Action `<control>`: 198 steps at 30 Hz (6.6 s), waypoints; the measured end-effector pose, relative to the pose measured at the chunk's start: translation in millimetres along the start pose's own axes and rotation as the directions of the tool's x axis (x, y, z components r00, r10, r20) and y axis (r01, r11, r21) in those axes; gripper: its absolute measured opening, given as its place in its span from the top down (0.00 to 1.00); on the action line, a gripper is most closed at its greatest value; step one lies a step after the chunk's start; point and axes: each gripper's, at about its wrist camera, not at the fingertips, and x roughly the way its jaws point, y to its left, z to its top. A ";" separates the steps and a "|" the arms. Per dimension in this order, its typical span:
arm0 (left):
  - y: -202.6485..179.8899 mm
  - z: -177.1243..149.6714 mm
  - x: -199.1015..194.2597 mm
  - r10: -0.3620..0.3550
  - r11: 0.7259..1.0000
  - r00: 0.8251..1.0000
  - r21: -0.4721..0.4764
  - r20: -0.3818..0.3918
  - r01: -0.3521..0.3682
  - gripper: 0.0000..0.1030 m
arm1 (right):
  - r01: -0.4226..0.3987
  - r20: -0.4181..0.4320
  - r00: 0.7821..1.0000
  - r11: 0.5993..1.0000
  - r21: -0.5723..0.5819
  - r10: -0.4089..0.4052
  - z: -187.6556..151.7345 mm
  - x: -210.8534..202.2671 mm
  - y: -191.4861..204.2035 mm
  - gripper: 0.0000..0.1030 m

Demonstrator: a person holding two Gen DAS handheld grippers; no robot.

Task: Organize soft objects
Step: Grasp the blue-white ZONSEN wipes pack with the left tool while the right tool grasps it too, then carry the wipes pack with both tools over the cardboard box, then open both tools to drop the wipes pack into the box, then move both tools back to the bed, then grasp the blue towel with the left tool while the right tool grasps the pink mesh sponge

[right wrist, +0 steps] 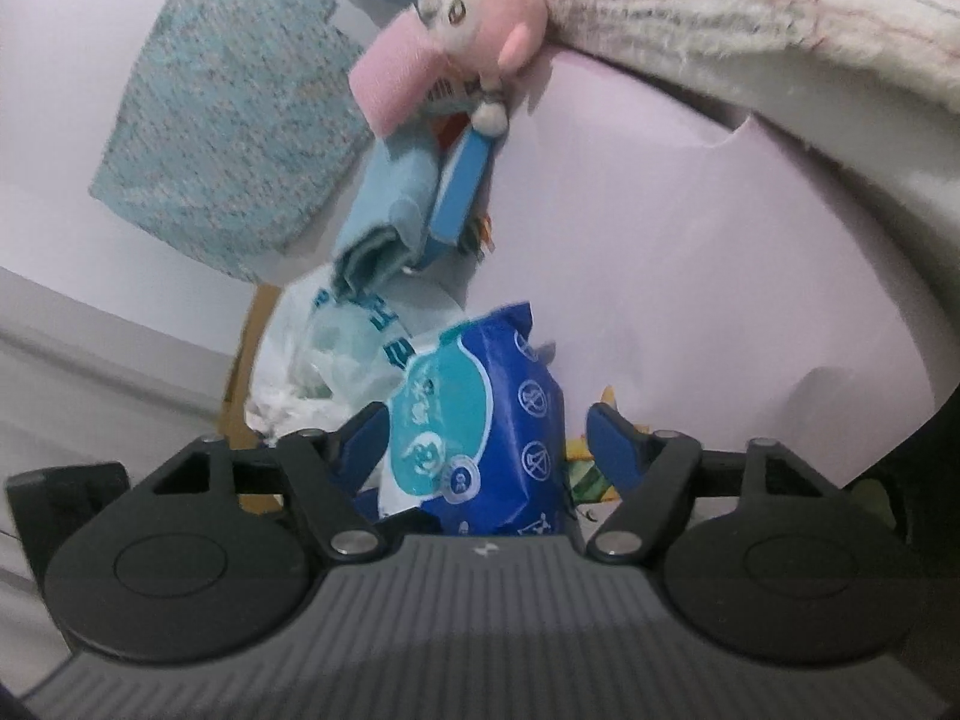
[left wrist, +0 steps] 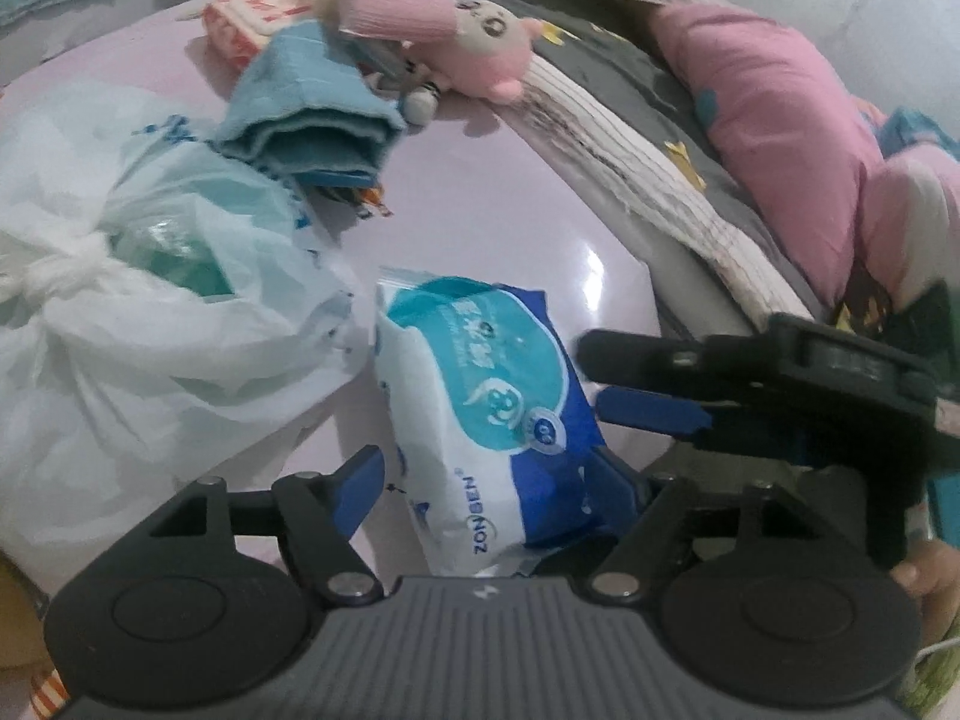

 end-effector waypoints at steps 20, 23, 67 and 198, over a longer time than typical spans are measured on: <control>-24.4 -1.8 5.0 0.093 0.982 0.994 0.159 0.061 -0.102 0.35 | 0.035 -0.053 0.998 0.997 -0.066 -0.039 -6.2 22.4 20.4 0.52; -23.8 -3.9 0.4 0.083 0.984 0.994 0.150 0.071 -0.093 0.38 | 0.037 -0.047 0.998 0.997 -0.071 -0.041 -8.8 18.5 23.0 0.52; 275.3 76.0 -189.8 0.381 0.881 0.894 -0.386 0.237 -0.274 0.39 | -0.185 -0.399 0.917 0.859 -0.477 -0.024 13.2 258.0 383.4 0.52; 130.9 166.5 -58.9 0.141 0.928 0.984 -0.362 0.111 -0.092 0.77 | 0.323 0.255 0.945 0.710 -0.626 -0.206 208.1 140.9 132.4 0.12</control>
